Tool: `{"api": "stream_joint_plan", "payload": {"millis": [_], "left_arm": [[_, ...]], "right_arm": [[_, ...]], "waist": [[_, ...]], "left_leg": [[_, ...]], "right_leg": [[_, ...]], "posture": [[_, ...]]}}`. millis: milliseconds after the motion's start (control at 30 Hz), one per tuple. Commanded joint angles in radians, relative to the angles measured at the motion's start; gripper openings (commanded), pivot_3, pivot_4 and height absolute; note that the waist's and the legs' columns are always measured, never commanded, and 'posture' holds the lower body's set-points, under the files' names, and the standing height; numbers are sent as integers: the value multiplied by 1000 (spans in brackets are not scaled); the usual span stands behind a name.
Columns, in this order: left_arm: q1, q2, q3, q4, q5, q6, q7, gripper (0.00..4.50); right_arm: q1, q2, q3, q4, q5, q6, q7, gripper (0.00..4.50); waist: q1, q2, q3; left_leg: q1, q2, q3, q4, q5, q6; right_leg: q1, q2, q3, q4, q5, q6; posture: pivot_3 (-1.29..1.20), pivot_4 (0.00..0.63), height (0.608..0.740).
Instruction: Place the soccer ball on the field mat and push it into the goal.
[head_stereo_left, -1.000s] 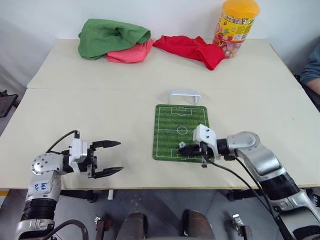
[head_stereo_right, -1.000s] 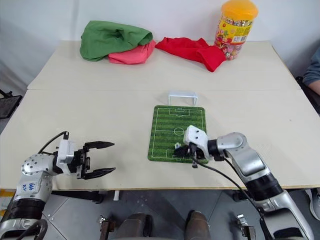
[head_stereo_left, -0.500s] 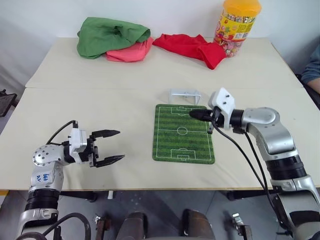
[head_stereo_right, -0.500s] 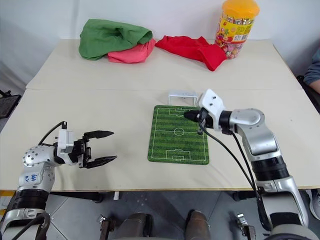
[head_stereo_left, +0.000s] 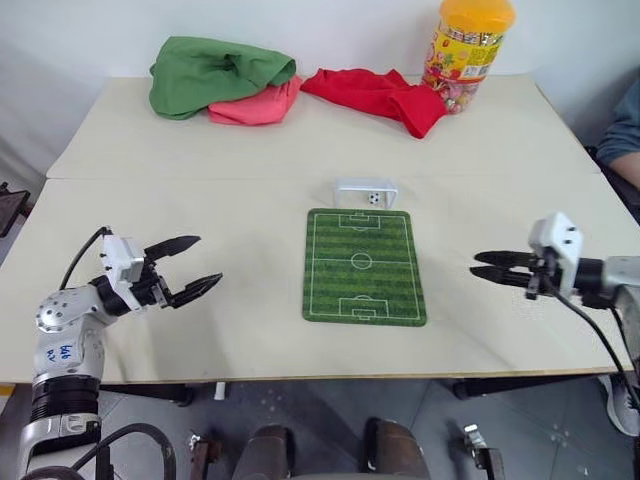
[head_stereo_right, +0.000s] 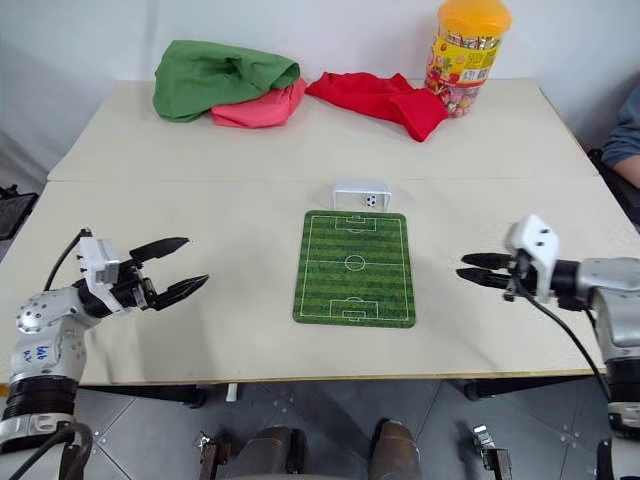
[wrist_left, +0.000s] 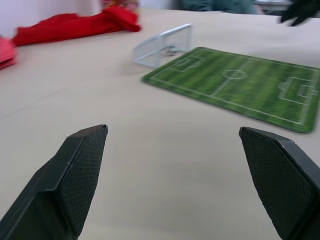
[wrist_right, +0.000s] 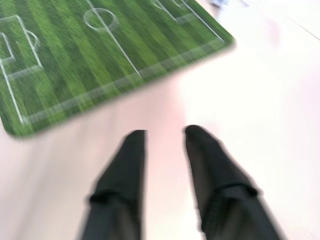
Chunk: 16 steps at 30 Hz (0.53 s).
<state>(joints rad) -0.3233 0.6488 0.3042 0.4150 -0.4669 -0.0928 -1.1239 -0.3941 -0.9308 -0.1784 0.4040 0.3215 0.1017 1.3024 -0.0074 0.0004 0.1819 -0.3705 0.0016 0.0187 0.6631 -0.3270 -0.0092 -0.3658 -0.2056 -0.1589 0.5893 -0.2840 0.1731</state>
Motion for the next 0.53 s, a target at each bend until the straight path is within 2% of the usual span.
{"api": "stream_joint_plan", "payload": {"millis": [33, 200, 233, 433, 533], "left_arm": [[41, 36, 71, -5, -32, 3, 3, 4500], [89, 93, 86, 18, -48, 40, -91, 4500], [88, 101, 91, 31, -47, 33, -103, 4500], [67, 120, 117, 80, -42, 14, -113, 4500], [76, 110, 116, 77, -40, -5, -131, 4500]], "right_arm": [[-7, -48, -74, 146, 20, -117, 69, 2674], [-65, -67, -93, 315, 23, -220, 124, 4334], [-72, -72, -88, 343, 10, -233, 129, 4447], [-82, -70, -117, 418, 13, -274, 120, 4447], [-64, -51, -141, 391, 20, -272, 49, 4447]], "waist": [[-1, 0, 0], [-8, 0, 0], [-11, 0, 0], [-19, 0, 0], [-20, 0, 0]], "left_leg": [[0, 0, 0, 0, 0, 0], [0, 0, 1, 0, 0, 0], [0, 0, 1, 0, 0, 0], [1, 1, 0, 1, 0, 0], [1, 1, 1, 1, 0, 0]], "right_leg": [[0, 0, 0, 0, 0, 0], [0, 0, 0, 0, 0, 0], [0, 0, 1, 0, 0, 0], [1, 0, 0, 0, 0, 0], [1, 0, 0, 0, 0, 0]], "posture": [[0, 150, 740], [0, 150, 740], [0, 150, 740], [0, 150, 740], [0, 150, 740]]}}
